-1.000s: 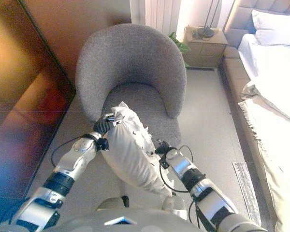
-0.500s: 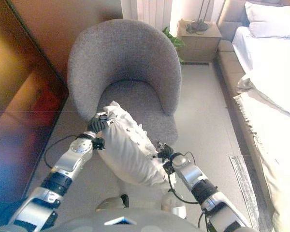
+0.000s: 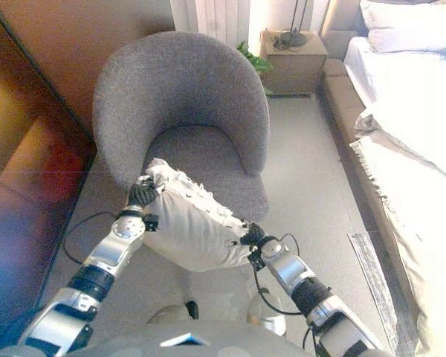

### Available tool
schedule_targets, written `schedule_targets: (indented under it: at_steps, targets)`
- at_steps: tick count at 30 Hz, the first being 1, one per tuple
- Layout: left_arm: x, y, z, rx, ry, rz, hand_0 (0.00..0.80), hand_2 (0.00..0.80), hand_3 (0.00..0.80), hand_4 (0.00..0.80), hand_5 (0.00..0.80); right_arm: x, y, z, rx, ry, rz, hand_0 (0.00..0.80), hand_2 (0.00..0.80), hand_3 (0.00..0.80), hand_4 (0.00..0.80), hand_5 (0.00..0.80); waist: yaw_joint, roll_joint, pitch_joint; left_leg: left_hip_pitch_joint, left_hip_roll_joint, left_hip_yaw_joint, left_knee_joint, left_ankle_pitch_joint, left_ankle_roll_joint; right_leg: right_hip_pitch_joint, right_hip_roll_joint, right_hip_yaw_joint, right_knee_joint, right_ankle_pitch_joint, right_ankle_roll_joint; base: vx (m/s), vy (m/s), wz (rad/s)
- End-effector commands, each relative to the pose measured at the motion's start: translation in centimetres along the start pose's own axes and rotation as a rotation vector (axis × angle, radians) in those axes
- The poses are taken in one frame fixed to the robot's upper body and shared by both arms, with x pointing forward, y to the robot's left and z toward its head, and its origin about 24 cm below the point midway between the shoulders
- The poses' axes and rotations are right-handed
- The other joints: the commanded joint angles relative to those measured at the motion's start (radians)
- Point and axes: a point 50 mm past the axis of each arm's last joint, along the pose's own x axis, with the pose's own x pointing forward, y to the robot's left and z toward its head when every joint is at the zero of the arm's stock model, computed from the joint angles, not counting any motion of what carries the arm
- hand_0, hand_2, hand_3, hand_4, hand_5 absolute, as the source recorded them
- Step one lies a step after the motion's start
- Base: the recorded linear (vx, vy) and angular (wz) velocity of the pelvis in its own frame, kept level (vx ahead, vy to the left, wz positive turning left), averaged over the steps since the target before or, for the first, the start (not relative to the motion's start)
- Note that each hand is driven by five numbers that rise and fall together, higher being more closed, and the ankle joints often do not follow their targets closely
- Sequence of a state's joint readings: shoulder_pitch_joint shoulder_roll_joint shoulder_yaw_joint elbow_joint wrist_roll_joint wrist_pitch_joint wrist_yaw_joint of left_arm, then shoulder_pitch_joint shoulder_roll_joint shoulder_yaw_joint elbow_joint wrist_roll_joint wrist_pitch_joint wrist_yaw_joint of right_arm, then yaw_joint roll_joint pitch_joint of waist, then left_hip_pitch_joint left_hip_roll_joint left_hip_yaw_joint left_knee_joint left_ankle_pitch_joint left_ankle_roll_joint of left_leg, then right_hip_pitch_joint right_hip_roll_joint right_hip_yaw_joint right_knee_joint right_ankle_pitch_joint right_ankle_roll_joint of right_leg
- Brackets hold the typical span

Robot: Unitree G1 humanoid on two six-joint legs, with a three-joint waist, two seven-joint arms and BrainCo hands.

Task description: Pick up the cushion and take it to the sofa

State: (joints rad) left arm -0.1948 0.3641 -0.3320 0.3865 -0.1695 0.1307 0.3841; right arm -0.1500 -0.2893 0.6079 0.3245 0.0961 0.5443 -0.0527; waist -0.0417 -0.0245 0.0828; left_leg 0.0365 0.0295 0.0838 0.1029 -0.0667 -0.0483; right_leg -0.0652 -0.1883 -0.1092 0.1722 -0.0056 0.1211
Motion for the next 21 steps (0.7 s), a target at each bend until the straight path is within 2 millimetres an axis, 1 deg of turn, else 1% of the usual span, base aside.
schedule_targets:
  at_steps: [1,5,10,15,16,17,21]
  targets:
    - [2.1,0.8,9.2,-0.139,-0.337,0.08,0.8,0.8,0.8,0.8,0.8,0.0,0.5,0.9,-0.077,-0.036,-0.025,0.0,0.0,0.0,0.0,0.0,-0.003,0.036,-0.015,-0.004,-0.084,0.01,-0.06,0.034,0.081,-0.01,0.035,0.033,0.157,0.035,0.005,0.0,0.0,0.0]
    - [1.9,0.3,10.5,-0.182,-0.371,0.046,0.8,0.8,0.8,0.8,0.8,0.5,0.2,1.0,-0.136,-0.033,-0.068,0.0,0.0,0.0,0.0,0.0,0.004,0.037,-0.016,-0.007,-0.085,0.007,-0.057,0.031,0.081,-0.005,0.031,0.024,0.145,0.028,0.004,0.0,0.0,0.0]
    - [1.6,-0.2,11.6,-0.222,-0.394,0.002,0.8,0.8,0.8,0.8,0.8,1.2,-0.3,1.1,-0.236,0.0,-0.139,0.0,0.0,0.0,0.0,0.0,0.017,0.04,-0.023,-0.008,-0.085,0.004,-0.053,0.028,0.08,0.002,0.025,0.015,0.139,0.024,0.003,0.0,0.0,0.0]
    - [1.4,-1.2,13.1,-0.232,-0.42,-0.051,0.8,0.8,0.8,0.8,0.8,2.1,0.2,1.6,-0.268,0.031,-0.203,0.0,0.0,0.0,0.0,0.0,0.038,0.047,-0.034,-0.009,-0.087,-0.006,-0.053,0.027,0.083,0.013,0.02,-0.001,0.128,0.012,-0.001,0.017,-0.007,0.03]
    - [1.3,-1.5,13.4,-0.234,-0.424,-0.063,0.8,0.8,0.8,0.8,0.8,2.3,0.3,1.9,-0.256,0.03,-0.212,0.709,0.709,0.709,0.709,0.709,0.043,0.05,-0.036,-0.009,-0.087,-0.009,-0.052,0.026,0.084,0.016,0.019,-0.005,0.127,0.007,-0.003,0.024,-0.003,0.06]
    - [1.2,-1.7,13.7,-0.235,-0.426,-0.073,0.8,0.8,0.8,0.8,0.8,2.5,0.4,2.1,-0.244,0.028,-0.219,0.8,0.8,0.8,0.8,0.8,0.047,0.052,-0.038,-0.009,-0.088,-0.012,-0.053,0.027,0.084,0.019,0.018,-0.009,0.125,0.005,-0.003,0.028,-0.005,0.08]
    - [1.1,-2.2,14.3,-0.231,-0.434,-0.097,0.8,0.8,0.8,0.8,0.8,2.8,0.6,2.7,-0.191,0.011,-0.23,0.8,0.8,0.8,0.8,0.8,0.058,0.054,-0.042,-0.006,-0.091,-0.022,-0.056,0.025,0.085,0.029,0.014,-0.02,0.116,0.001,-0.003,0.015,-0.01,0.14]
